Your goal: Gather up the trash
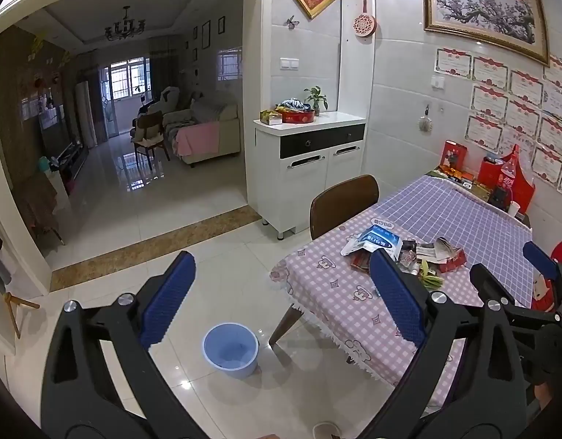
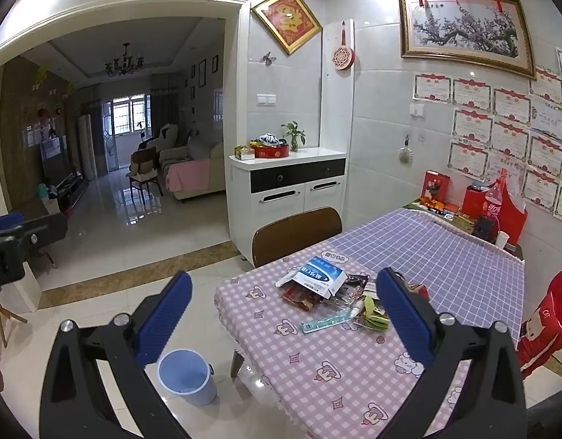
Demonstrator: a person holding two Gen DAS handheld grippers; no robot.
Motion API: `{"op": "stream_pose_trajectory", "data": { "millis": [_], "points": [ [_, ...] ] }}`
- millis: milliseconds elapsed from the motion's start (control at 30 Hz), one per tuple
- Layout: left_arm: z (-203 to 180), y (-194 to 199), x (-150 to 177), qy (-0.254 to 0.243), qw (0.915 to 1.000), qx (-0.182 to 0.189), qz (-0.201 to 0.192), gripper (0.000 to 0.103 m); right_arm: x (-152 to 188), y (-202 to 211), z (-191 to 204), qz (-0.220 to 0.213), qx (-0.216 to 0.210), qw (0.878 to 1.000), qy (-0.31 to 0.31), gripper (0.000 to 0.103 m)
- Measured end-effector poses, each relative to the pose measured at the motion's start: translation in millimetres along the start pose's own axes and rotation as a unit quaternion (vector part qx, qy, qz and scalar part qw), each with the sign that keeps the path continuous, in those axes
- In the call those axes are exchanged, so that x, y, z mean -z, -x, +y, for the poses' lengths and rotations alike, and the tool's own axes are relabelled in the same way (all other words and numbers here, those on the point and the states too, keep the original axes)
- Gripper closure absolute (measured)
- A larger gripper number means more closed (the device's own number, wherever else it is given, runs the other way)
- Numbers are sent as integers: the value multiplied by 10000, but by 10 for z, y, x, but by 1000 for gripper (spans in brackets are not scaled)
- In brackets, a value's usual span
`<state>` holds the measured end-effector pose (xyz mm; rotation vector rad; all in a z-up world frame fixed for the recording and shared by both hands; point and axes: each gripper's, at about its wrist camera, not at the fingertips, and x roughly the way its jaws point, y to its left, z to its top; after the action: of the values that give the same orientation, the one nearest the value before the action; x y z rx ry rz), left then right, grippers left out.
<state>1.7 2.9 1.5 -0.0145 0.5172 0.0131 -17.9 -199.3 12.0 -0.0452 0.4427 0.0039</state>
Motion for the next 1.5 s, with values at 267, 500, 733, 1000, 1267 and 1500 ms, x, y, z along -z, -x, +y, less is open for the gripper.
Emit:
{"op": "stream_pose_trajectory", "data": {
  "millis": [267,500,733,1000,1267,1500],
  "points": [
    [-9,-18,18,-5,10000,-3,-3,9,-6,4,-46,9,-31,10000,-7,4],
    [-17,-23,40,-17,10000,3,7,9,-12,4,-48,26,-32,10000,-9,4],
    [-19,-33,48,-19,10000,1,7,9,7,-10,-60,23,-30,10000,-18,4],
    [-26,-38,59,-32,10000,6,9,9,39,-61,-54,43,-42,10000,-18,4],
    [-22,-88,112,-46,10000,6,23,9,22,-84,-34,67,-43,10000,-36,4],
    [-26,-104,117,-55,10000,2,31,9,8,-111,19,90,-51,9999,-26,4]
  ]
}}
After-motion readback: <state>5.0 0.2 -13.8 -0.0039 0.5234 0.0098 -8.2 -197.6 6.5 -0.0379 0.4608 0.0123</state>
